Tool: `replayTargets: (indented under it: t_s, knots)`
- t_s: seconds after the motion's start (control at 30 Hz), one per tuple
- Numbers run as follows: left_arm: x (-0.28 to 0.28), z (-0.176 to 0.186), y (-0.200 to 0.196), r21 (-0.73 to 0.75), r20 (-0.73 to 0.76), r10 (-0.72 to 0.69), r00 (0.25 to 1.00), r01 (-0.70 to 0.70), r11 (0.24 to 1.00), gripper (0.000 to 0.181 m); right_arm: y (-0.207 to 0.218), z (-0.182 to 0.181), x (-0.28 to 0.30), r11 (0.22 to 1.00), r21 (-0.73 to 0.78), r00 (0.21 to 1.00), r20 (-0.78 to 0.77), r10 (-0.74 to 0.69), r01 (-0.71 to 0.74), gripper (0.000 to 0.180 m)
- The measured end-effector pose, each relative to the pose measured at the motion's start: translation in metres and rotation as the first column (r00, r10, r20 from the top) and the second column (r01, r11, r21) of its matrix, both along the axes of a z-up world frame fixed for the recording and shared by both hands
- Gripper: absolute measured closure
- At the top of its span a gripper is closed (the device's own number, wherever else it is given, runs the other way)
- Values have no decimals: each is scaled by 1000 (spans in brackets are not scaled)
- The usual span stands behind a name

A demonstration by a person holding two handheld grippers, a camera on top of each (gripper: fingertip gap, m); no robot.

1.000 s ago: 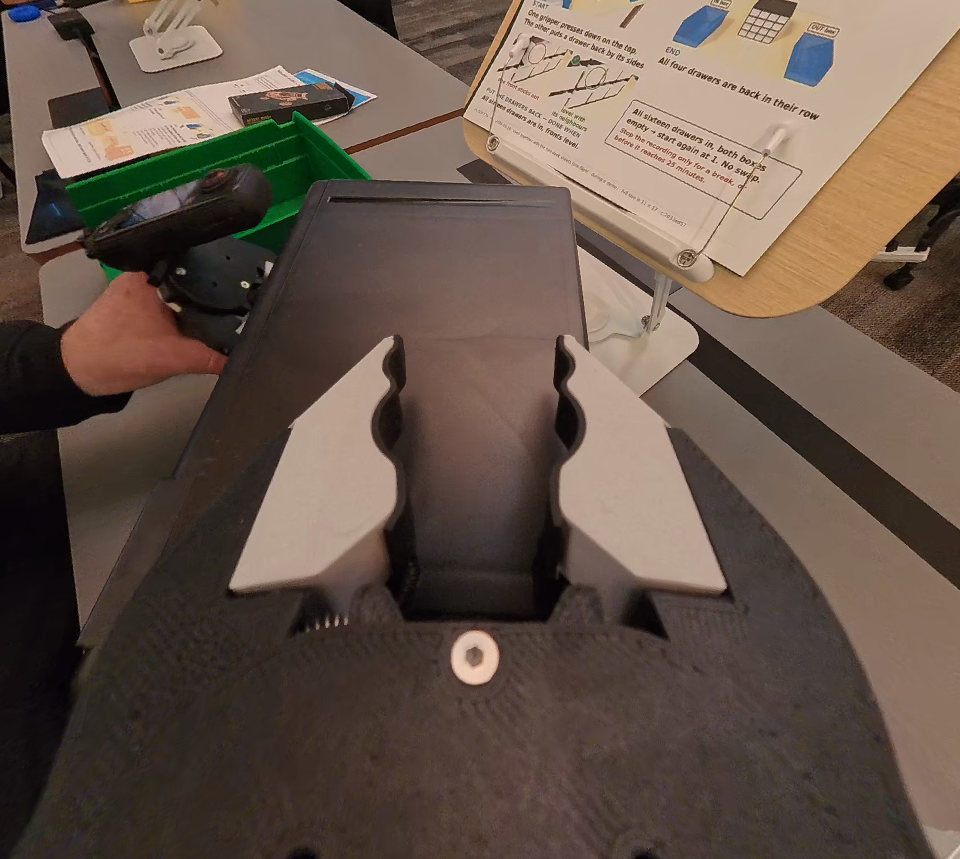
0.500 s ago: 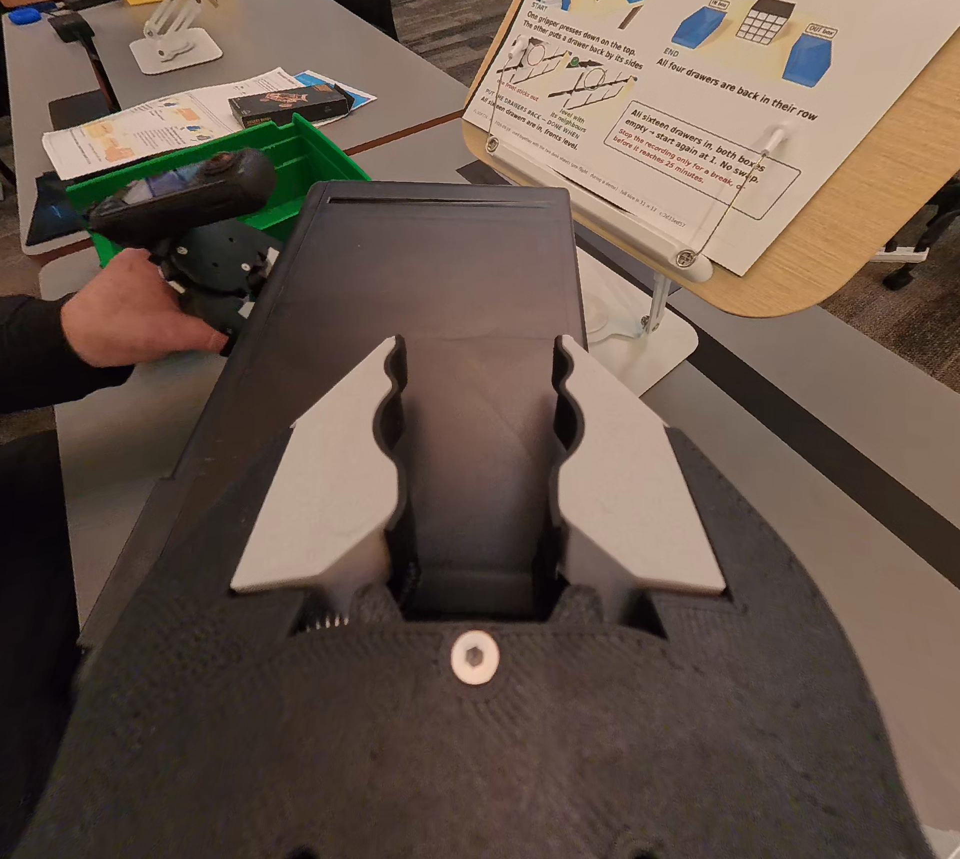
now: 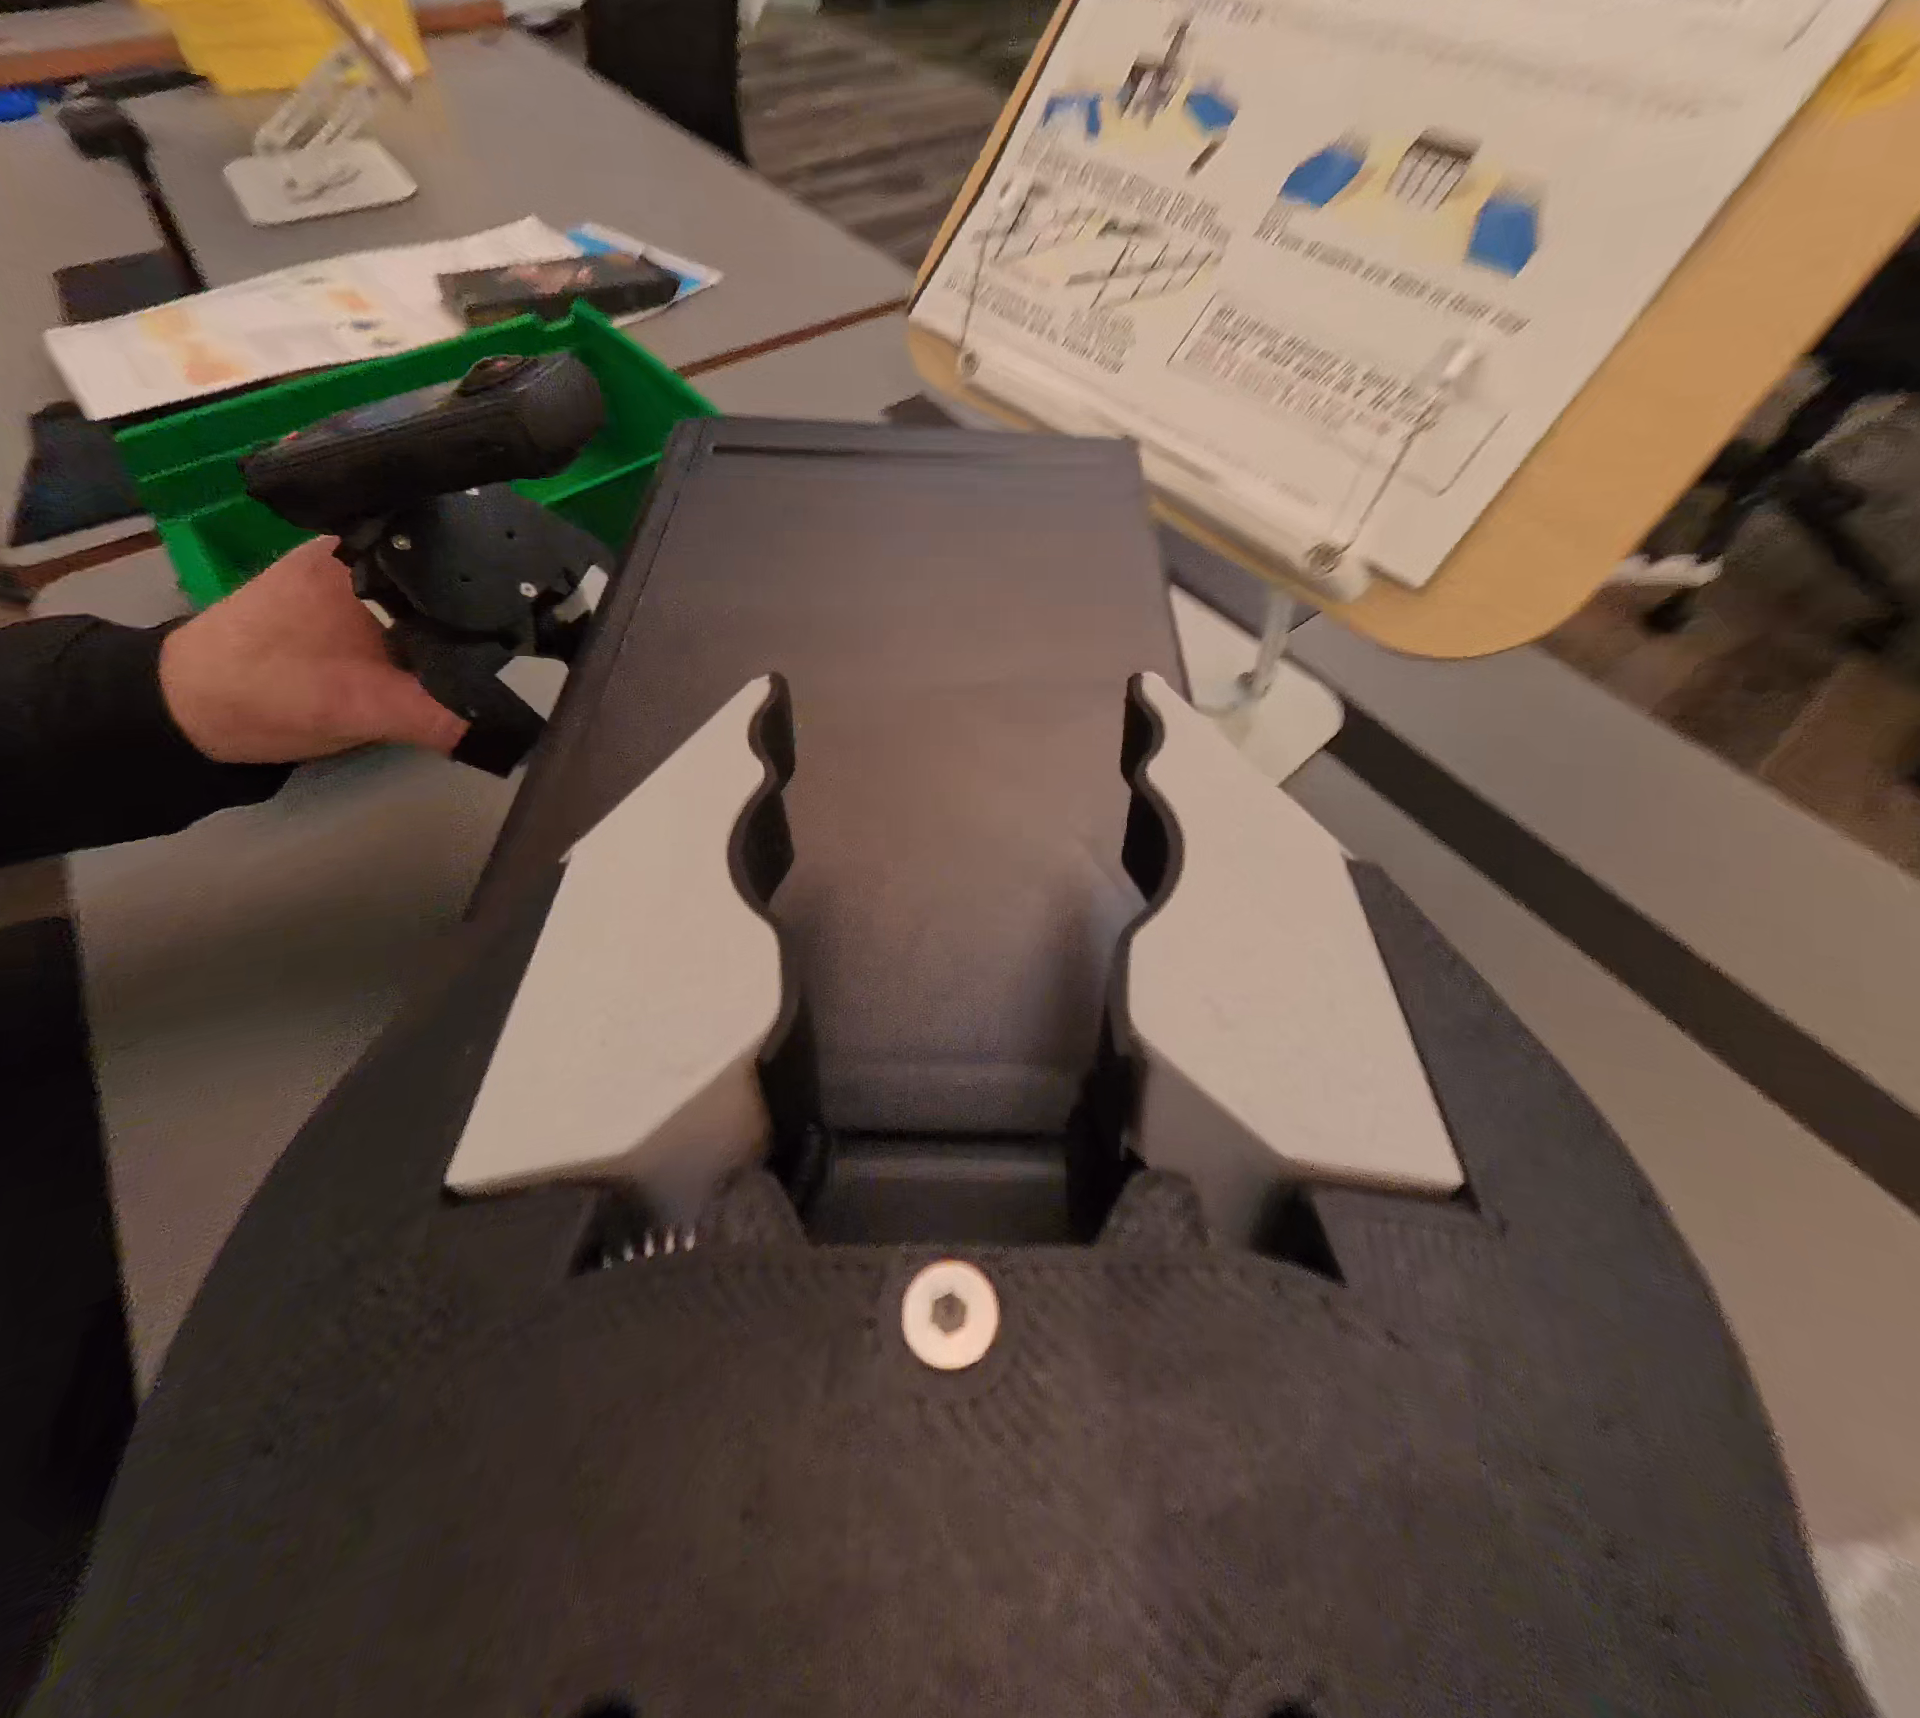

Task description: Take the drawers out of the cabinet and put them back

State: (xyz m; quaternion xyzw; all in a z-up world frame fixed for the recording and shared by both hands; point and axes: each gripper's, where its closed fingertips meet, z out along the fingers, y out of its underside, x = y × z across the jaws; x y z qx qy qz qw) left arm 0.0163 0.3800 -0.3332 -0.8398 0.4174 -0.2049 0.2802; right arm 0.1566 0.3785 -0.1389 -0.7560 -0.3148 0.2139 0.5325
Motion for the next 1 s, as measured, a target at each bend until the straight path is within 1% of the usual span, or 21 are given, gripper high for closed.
replayTargets:
  t_s: [0.07,0.1,0.17,0.2,0.23,0.27,0.33,0.43,0.47,0.5,0.53,0.63,0.7,0.73,0.77,0.8,0.83,0.87,0.9,0.97,1.0]
  knots:
    - [-3,8,1,-51,59,25,998,-22,998,124,-12,12,13,994,71,996,22,-86,84,123]
    - [-7,13,3,-59,77,34,996,-29,998,112,-17,13,23,985,85,987,49,-153,148,123]
    - [-10,31,7,-11,143,26,989,-24,1000,107,-28,13,40,965,87,967,54,-251,246,124]
    - [-7,43,4,-16,218,8,976,-5,1000,95,-33,10,50,951,72,952,42,-304,301,124]
    - [-1,61,1,-27,329,1,944,8,1000,79,-37,8,61,931,53,932,21,-362,361,125]
    - [2,80,2,-11,437,-2,899,7,1000,70,-42,6,68,917,33,917,-21,-398,398,124]
    - [3,107,7,17,576,4,817,-17,1000,53,-51,0,75,901,-40,893,-123,-434,432,115]
    - [9,132,12,4,708,2,707,-6,1000,43,-59,-19,68,894,-138,876,-181,-447,427,111]
    - [12,136,11,-15,729,-4,685,22,1000,44,-61,-23,61,898,-161,877,-198,-437,410,109]
    - [17,137,9,-44,745,-4,667,55,997,41,-62,-25,55,899,-166,875,-216,-434,405,101]
    - [20,139,9,-68,764,4,645,75,995,32,-63,-25,52,897,-159,870,-222,-441,414,97]
    - [18,141,12,-99,783,28,622,80,992,37,-63,-26,48,893,-149,871,-198,-449,426,93]
    - [18,139,11,-101,772,29,635,77,992,39,-62,-24,45,906,-135,888,-187,-421,401,92]
    - [19,138,9,-92,755,23,655,71,993,39,-63,-24,37,930,-133,911,-195,-363,342,111]
    - [21,136,6,-84,738,14,675,71,994,39,-64,-22,26,952,-146,929,-223,-296,269,118]
    - [23,135,3,-75,723,7,691,69,995,38,-65,-19,17,964,-171,933,-265,-245,204,118]
    - [24,134,1,-65,708,2,706,62,996,38,-63,-19,16,963,-196,932,-273,-237,187,114]
    - [23,132,-1,-65,691,7,723,53,996,45,-60,-19,21,957,-201,933,-251,-259,212,109]
    - [22,131,-5,-72,681,3,733,63,995,49,-58,-17,27,953,-191,930,-242,-276,233,110]
    - [20,129,-13,-87,676,-8,737,90,992,62,-58,-16,33,948,-177,927,-225,-299,263,105]
    - [19,129,-14,-90,678,-7,735,93,992,70,-60,-15,38,941,-151,923,-200,-329,303,102]
